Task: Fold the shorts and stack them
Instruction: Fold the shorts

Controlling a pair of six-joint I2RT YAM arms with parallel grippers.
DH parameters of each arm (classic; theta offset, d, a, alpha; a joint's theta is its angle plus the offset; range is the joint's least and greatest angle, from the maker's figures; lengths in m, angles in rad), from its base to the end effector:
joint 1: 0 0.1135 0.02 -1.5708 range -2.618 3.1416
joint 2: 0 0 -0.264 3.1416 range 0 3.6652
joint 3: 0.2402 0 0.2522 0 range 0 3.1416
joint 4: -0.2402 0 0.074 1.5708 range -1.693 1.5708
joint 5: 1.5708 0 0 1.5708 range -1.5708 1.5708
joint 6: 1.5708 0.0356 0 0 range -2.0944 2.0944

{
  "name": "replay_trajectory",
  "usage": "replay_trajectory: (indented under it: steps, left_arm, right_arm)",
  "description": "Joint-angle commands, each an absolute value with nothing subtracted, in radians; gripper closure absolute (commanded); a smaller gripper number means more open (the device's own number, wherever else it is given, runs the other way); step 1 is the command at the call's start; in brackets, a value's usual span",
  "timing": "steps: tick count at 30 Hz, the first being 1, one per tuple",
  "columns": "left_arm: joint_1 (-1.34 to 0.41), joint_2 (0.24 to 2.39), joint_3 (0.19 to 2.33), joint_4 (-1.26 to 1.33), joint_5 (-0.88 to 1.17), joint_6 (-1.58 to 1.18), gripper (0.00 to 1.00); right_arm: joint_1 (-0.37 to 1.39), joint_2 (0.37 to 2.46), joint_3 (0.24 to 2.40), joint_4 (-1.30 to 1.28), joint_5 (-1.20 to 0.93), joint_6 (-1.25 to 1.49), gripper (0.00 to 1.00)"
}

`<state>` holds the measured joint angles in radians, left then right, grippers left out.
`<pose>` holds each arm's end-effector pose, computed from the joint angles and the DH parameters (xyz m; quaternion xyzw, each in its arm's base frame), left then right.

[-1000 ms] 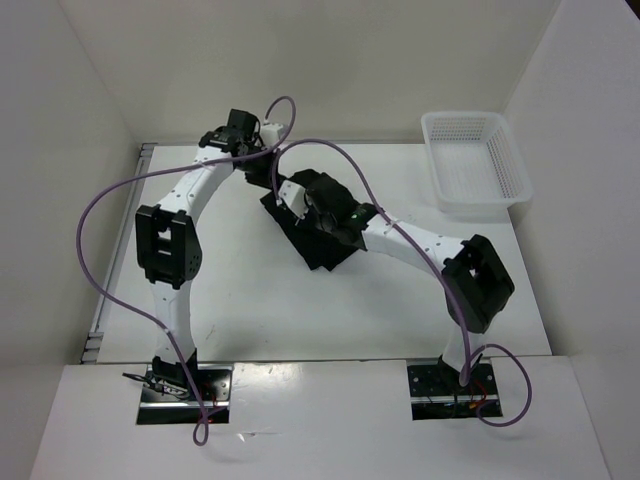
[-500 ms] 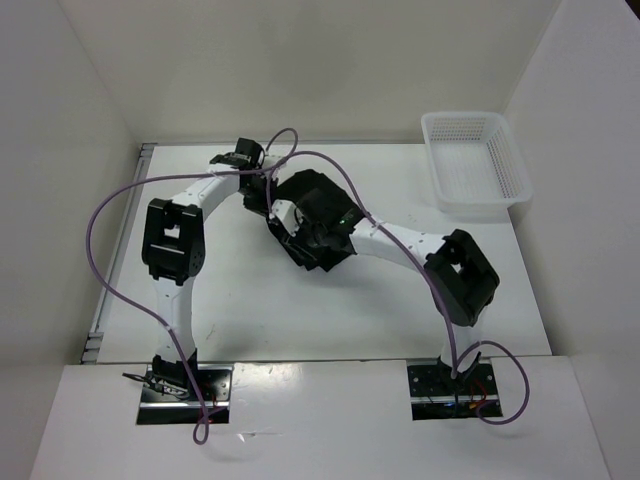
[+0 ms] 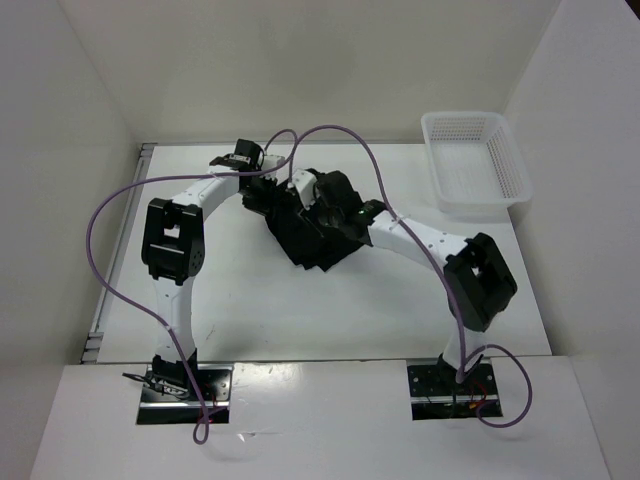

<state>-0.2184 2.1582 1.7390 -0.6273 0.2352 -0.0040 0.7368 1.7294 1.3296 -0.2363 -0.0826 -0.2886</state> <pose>0.4559 -0.1097 0.1943 0.1329 0.9504 -0.1412 0.2432 0.2934 0.2701 0.2691 -0.4538 0.7682 0.1360 0.4307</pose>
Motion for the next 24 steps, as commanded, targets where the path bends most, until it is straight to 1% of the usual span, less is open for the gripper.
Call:
replay_trajectory:
  steps: [1,2,5,8,13,15,19,23,24]
  left_arm:
    - [-0.212,2.169,1.776,-0.614,0.223,0.0,0.78]
    - [-0.212,2.169,1.785,-0.614,0.222,0.0,0.76]
    - [-0.202,2.178,1.805,-0.623,0.212,0.0,0.75]
    - [-0.193,2.187,1.818,-0.623,0.201,0.0,0.75]
    - [-0.17,2.187,1.818,-0.623,0.201,0.0,0.74]
    - [-0.16,2.187,1.818,-0.623,0.201,0.0,0.74]
    - [-0.149,2.187,1.818,-0.632,0.221,0.0,0.72]
    - [-0.149,2.165,1.809,-0.632,0.21,0.0,0.65]
    - [-0.149,2.155,1.809,-0.632,0.21,0.0,0.59]
  right_arm:
    - [0.651,1.816,1.266,-0.103,0.101,-0.252,0.59]
    - [0.64,1.854,1.266,-0.094,0.119,-0.291,0.59]
    - [0.63,1.917,1.255,-0.06,0.143,-0.378,0.59]
    - [0.63,1.951,1.244,-0.093,0.082,-0.42,0.59]
    - [0.676,1.89,1.163,-0.129,0.071,-0.433,0.64]
    - [0.71,1.843,1.12,-0.143,0.057,-0.395,0.64]
    - [0.755,1.796,1.1,-0.152,0.035,-0.281,0.64]
    - [0.755,1.796,1.19,-0.163,0.052,-0.134,0.64]
    - [0.755,1.796,1.204,-0.163,0.078,-0.103,0.6]
